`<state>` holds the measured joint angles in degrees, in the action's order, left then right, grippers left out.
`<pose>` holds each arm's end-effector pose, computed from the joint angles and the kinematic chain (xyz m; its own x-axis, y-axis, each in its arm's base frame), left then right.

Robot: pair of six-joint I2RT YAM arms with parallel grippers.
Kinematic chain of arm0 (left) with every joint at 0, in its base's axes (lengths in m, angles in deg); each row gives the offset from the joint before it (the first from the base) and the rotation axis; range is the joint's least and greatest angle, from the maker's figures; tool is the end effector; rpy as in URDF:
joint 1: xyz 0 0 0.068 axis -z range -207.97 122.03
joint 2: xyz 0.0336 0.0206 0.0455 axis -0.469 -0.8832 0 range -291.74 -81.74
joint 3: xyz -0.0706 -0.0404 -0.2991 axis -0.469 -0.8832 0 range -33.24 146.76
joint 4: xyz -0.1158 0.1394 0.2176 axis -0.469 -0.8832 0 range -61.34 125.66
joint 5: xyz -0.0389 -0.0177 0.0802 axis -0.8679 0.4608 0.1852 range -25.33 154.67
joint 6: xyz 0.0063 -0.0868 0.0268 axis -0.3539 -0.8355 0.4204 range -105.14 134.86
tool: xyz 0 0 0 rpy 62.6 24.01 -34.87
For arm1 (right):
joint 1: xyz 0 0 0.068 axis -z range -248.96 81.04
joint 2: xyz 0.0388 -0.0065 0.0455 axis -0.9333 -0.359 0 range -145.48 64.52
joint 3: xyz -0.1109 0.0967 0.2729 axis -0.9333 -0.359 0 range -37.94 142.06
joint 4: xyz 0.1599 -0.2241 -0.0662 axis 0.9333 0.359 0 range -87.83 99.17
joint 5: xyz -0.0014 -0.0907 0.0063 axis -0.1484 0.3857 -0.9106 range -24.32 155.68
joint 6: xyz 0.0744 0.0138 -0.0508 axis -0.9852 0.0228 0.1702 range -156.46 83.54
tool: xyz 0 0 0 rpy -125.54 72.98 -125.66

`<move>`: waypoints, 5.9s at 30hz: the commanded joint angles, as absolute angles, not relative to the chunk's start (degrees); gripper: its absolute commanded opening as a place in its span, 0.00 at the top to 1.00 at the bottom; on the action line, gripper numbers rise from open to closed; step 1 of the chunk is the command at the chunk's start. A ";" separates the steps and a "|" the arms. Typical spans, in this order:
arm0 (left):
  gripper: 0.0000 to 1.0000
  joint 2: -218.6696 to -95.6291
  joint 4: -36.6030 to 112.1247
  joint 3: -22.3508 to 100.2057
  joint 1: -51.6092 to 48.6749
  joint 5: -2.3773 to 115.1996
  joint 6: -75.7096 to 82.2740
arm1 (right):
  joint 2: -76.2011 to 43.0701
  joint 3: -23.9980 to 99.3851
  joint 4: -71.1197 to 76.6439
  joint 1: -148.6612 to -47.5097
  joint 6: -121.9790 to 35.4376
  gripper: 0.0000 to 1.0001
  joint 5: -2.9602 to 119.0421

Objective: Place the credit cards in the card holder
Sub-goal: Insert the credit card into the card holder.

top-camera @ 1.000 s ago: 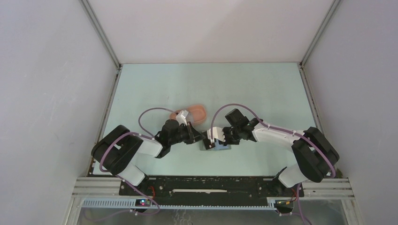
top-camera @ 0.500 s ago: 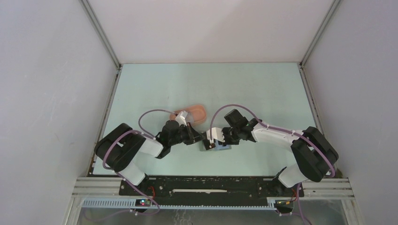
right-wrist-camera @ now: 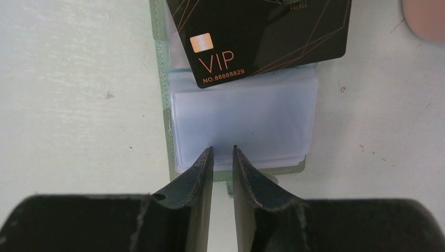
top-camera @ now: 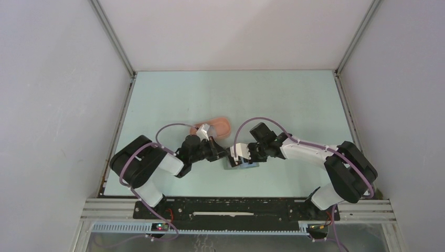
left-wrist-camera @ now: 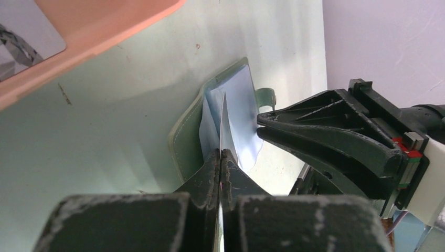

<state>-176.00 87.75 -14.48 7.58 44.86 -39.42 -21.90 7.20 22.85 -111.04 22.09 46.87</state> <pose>0.2330 -0.2003 0.1105 -0.8382 -0.3399 -0.4265 0.2047 0.5288 -0.8237 0.2148 0.2295 0.1500 0.2953 -0.8213 -0.4881 -0.9486 -0.1910 -0.2525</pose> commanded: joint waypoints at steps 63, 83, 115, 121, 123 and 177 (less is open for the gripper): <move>1.00 -180.32 89.34 -14.18 9.80 44.25 -42.23 | -21.89 8.03 23.62 -113.08 22.52 0.68 47.03; 1.00 -180.93 80.14 -9.76 9.87 43.58 -42.48 | -20.72 8.03 23.35 -113.62 22.41 0.63 48.00; 1.00 -184.16 77.67 -6.31 7.27 36.60 -41.92 | -22.88 9.01 25.31 -113.07 23.02 0.60 50.00; 1.00 -185.15 77.67 -4.90 7.15 35.80 -42.13 | -23.73 9.26 25.59 -113.30 23.05 0.61 50.21; 1.00 -185.51 77.67 -4.40 7.18 35.64 -42.18 | -23.81 9.26 25.61 -113.41 23.12 0.61 50.21; 0.90 -187.99 73.98 0.29 8.23 35.58 -41.21 | -27.57 13.92 14.34 -126.24 29.93 0.92 52.23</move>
<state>-186.69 76.43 -1.39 7.54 34.65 -43.44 -25.85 11.77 15.88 -125.34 28.86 51.09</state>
